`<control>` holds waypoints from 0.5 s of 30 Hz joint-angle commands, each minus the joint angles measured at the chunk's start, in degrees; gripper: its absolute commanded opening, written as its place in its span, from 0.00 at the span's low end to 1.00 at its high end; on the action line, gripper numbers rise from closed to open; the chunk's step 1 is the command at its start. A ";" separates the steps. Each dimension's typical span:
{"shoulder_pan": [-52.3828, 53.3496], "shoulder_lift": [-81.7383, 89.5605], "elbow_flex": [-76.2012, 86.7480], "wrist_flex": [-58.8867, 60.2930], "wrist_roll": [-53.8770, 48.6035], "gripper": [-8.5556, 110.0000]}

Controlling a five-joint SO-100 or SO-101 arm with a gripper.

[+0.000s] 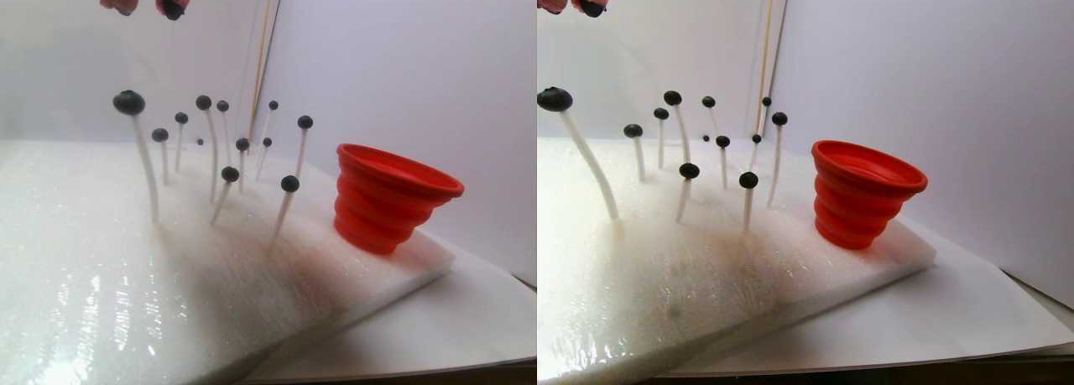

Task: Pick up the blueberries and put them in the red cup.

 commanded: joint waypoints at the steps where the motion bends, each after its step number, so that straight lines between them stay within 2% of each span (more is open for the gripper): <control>1: 0.18 -0.44 -0.79 -1.76 -0.44 0.22; 15: 1.93 -4.66 1.58 -6.86 -1.49 0.23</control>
